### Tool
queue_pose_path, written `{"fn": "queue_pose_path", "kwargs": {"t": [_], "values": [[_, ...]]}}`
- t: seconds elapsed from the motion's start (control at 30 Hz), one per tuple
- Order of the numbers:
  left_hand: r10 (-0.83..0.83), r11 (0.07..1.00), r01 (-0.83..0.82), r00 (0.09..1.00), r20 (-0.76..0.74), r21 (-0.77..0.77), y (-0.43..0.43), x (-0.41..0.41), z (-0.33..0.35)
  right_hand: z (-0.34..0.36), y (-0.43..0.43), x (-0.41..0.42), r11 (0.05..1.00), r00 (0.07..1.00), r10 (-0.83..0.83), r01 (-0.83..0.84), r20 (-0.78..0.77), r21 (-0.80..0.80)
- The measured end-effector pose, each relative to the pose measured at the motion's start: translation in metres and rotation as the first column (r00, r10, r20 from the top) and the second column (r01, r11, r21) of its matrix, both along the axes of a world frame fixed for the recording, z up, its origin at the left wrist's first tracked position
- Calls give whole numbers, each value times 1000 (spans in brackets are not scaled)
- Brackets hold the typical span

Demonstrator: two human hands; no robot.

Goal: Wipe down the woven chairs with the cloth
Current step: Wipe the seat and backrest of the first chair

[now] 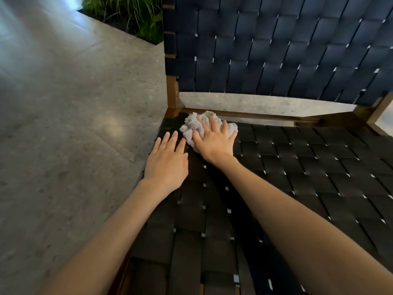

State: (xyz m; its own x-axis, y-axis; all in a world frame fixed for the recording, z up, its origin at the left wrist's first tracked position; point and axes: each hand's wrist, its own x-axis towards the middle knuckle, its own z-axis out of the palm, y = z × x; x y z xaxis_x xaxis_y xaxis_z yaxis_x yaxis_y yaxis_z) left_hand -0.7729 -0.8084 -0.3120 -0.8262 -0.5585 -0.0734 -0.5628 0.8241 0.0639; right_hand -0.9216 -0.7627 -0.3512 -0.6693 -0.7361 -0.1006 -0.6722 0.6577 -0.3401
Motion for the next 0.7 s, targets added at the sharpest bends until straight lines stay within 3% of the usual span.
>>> {"fn": "queue_pose_path", "kwargs": {"t": [0.37, 0.47, 0.7], "values": [[4, 997, -4, 1000, 1, -81, -5, -22, -12, -4, -8, -40, 998, 992, -53, 55, -116, 10], [-1, 998, 1, 1000, 4, -56, -5, -22, -11, -4, 10, -54, 995, 992, -92, 94, -85, 24], [36, 999, -35, 999, -20, 4, 1, -14, -3, 2, 47, -29, 995, 995, 100, -100, -10, -19]]}}
